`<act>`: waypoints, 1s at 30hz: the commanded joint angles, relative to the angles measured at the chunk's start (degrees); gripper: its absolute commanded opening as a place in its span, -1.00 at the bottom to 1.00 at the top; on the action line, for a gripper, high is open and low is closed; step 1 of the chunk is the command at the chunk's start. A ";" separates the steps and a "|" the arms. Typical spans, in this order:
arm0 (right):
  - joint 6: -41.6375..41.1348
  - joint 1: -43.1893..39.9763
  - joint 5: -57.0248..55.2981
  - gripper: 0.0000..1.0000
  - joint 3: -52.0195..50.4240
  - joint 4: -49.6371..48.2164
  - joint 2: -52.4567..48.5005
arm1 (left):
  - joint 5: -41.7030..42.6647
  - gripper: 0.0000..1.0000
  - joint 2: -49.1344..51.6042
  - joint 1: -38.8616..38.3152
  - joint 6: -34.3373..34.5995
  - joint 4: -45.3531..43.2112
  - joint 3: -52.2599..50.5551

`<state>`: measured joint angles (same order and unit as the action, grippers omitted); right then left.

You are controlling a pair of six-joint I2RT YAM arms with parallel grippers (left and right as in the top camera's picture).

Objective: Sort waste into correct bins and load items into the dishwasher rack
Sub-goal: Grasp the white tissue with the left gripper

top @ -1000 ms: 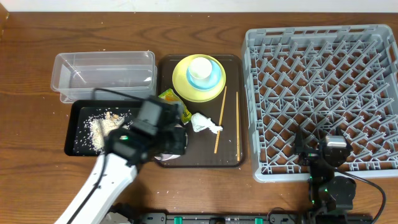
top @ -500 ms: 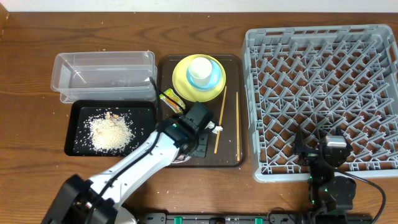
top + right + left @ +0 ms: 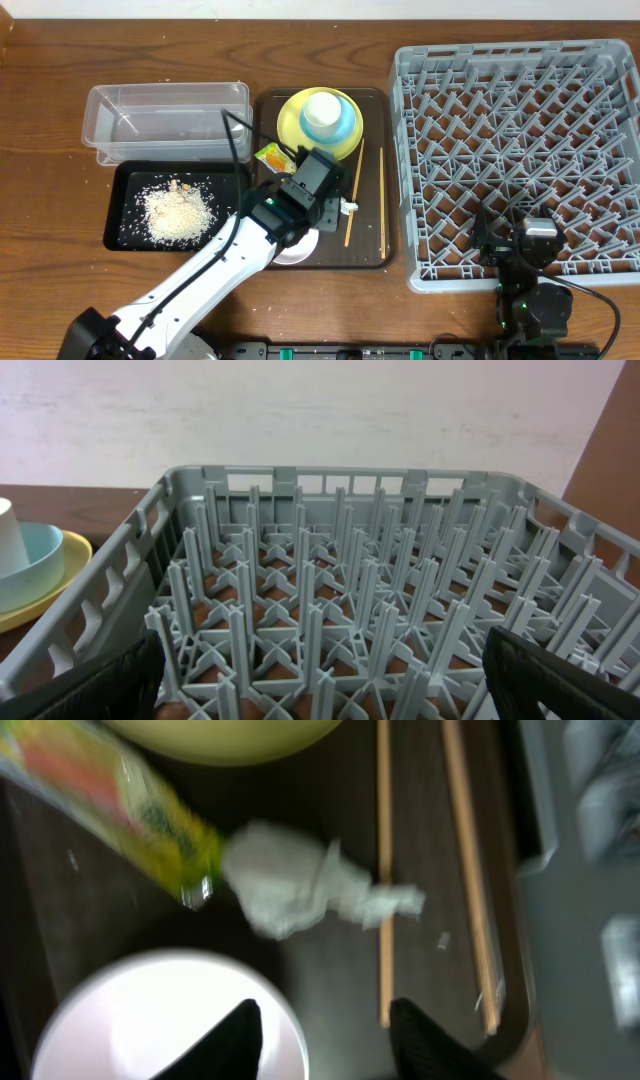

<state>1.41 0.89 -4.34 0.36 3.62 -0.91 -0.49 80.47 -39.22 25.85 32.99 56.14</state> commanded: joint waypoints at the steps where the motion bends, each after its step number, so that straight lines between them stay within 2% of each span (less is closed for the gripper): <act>1: -0.96 0.04 -0.09 0.98 -0.07 0.13 0.04 | -4.31 -0.03 0.85 -0.07 -6.05 -2.78 1.05; 3: -0.96 0.04 -0.09 0.98 -0.07 0.13 0.04 | -4.37 0.02 2.01 0.00 -8.59 -4.57 1.05; 9: -0.96 0.04 -0.09 0.99 -0.07 0.13 0.04 | -9.68 0.04 6.67 0.09 -9.79 -6.78 1.05; 16: -0.96 0.04 -0.09 0.99 -0.07 0.13 0.04 | -9.38 0.09 11.74 1.09 -11.78 -8.83 1.05; 21: -0.96 0.04 -0.09 0.99 -0.07 0.13 0.04 | -7.80 0.11 14.73 2.32 -12.70 -10.49 1.05; 30: -0.96 0.04 -0.09 0.98 -0.07 0.13 0.04 | 0.76 0.10 19.63 6.21 -13.84 -13.49 1.05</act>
<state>1.43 0.89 -4.36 0.38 3.62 -0.91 -3.60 98.39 -34.26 13.06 19.81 56.27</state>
